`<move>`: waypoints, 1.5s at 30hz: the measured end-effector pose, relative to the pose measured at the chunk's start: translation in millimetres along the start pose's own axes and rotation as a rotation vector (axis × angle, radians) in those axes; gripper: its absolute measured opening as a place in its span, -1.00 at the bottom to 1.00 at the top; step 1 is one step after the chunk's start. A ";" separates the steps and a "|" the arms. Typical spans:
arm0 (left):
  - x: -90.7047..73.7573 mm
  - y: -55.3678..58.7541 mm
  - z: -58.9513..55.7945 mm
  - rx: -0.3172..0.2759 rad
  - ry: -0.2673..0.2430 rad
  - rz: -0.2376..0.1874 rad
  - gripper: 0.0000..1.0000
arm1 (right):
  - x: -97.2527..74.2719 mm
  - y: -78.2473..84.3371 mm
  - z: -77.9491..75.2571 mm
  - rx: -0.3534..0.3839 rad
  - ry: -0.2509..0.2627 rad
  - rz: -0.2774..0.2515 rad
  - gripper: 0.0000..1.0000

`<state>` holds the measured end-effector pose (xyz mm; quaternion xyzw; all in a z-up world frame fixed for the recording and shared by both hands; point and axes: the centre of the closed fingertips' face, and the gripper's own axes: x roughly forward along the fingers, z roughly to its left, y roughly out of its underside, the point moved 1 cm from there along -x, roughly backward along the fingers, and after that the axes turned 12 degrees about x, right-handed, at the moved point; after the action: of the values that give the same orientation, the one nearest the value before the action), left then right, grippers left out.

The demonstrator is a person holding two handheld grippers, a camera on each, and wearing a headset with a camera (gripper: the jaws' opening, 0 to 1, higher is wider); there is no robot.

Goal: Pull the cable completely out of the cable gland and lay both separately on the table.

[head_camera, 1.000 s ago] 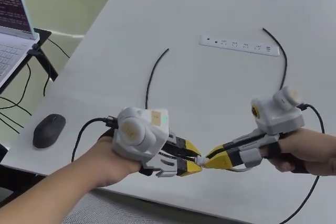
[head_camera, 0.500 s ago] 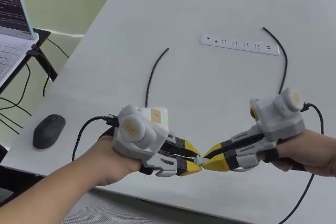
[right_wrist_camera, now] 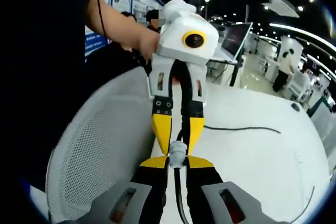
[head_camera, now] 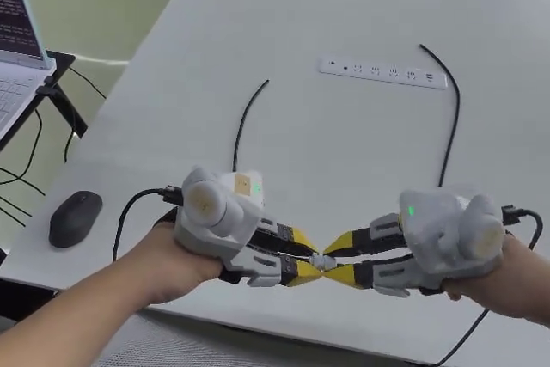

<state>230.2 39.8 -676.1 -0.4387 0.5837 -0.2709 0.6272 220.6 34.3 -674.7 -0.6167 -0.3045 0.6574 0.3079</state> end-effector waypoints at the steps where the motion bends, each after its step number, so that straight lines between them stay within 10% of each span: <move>1: -0.7 0.0 0.7 -0.006 -0.004 -0.005 -0.70 | 0.1 -0.7 -0.7 -0.024 0.023 0.000 -0.85; 10: -0.1 1.8 -1.9 -0.040 0.001 -0.008 -0.70 | 3.4 1.7 4.3 -0.212 0.135 0.052 -0.85; 21: -1.2 2.0 -4.3 -0.060 -0.004 -0.019 -0.70 | 2.3 1.1 5.6 -0.234 0.169 0.060 -0.84; 36: -1.8 1.2 -4.3 0.008 -0.007 -0.010 -0.70 | -6.0 -4.5 2.6 0.032 0.143 -0.007 -0.73; 45: -4.3 -5.5 -1.5 0.052 -0.030 -0.021 -0.70 | -23.4 1.5 -5.2 0.137 0.225 0.007 -0.69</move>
<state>229.0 40.6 -669.1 -0.4324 0.5623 -0.2862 0.6441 227.0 15.2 -661.6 -0.6652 -0.2201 0.6044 0.3792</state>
